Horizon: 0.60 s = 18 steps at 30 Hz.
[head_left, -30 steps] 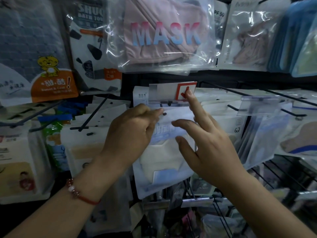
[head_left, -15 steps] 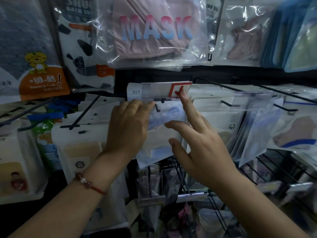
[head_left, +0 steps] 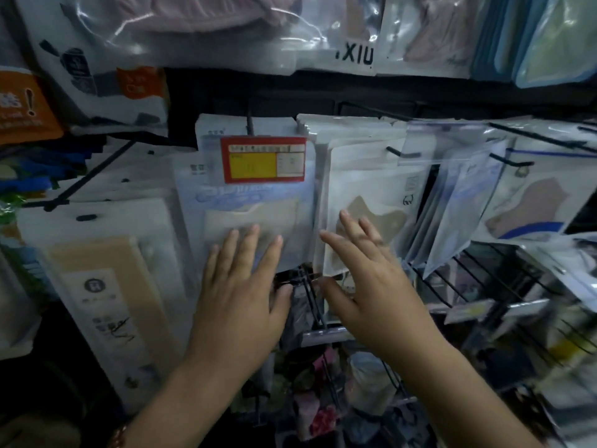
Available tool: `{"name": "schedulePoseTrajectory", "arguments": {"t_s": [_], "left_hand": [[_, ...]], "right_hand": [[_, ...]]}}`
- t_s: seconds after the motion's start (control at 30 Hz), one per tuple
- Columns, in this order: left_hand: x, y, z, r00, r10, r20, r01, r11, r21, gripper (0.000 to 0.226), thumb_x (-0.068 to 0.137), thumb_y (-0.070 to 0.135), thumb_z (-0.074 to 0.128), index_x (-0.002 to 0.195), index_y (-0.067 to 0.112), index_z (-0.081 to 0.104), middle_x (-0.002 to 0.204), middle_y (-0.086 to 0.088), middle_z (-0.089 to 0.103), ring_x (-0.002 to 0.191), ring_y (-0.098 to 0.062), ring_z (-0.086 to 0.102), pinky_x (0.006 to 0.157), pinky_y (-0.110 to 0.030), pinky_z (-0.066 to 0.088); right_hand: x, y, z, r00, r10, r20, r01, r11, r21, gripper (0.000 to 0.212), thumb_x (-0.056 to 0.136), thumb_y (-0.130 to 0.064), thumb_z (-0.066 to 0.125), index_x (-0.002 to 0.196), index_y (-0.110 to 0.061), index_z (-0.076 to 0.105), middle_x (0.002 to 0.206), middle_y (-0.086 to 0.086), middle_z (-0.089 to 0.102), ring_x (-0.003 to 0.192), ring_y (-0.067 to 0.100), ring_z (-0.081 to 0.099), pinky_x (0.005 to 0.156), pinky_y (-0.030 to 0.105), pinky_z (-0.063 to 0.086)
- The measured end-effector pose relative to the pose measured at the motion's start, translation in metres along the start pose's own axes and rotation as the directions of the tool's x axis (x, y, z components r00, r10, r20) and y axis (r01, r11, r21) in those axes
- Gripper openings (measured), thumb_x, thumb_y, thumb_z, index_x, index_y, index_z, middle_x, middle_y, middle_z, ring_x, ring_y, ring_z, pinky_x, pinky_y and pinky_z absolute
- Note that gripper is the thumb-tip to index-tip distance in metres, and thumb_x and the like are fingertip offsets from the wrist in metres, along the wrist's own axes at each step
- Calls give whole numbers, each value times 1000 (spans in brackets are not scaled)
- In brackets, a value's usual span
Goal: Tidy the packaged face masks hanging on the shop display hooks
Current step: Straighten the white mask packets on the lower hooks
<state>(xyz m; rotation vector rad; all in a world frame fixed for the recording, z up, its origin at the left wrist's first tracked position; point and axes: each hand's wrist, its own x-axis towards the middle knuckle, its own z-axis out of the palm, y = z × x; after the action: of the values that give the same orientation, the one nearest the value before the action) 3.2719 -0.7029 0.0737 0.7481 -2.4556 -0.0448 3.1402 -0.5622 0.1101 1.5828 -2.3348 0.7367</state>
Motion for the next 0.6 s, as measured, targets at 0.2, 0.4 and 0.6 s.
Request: {"name": "schedulePoseTrajectory", "arguments": {"t_s": [0.2,0.4,0.6], "left_hand": [[5,39,14,996,46,70,-42,997,-60,57,94,48,48,148,29,45,159,-5,36,147,-28,30,117,-43,18],[17,97,28,992,65,105,-49,987,-151,52,97,46,52,148,36,43,160,4,34,147,-21,27,117,-41,24],[32,148,50,985,67,157,-36,980,-196,54,97,46,52,149,35,42,157,3,37,144,-22,35,114,-43,33]], "right_hand": [[-28,42,-10,989,141,44,-142,990,25,60,97,-46,52,150,-42,24,160,-20,0,149,6,-9,117,29,6],[-46,89,-34,978,201,53,-204,977,58,59,97,-43,53,150,-40,28,159,-22,7,147,1,-3,115,25,8],[-54,143,-55,973,225,42,-228,967,113,57,96,-42,56,148,-39,34,159,-19,20,147,2,14,119,34,25]]}}
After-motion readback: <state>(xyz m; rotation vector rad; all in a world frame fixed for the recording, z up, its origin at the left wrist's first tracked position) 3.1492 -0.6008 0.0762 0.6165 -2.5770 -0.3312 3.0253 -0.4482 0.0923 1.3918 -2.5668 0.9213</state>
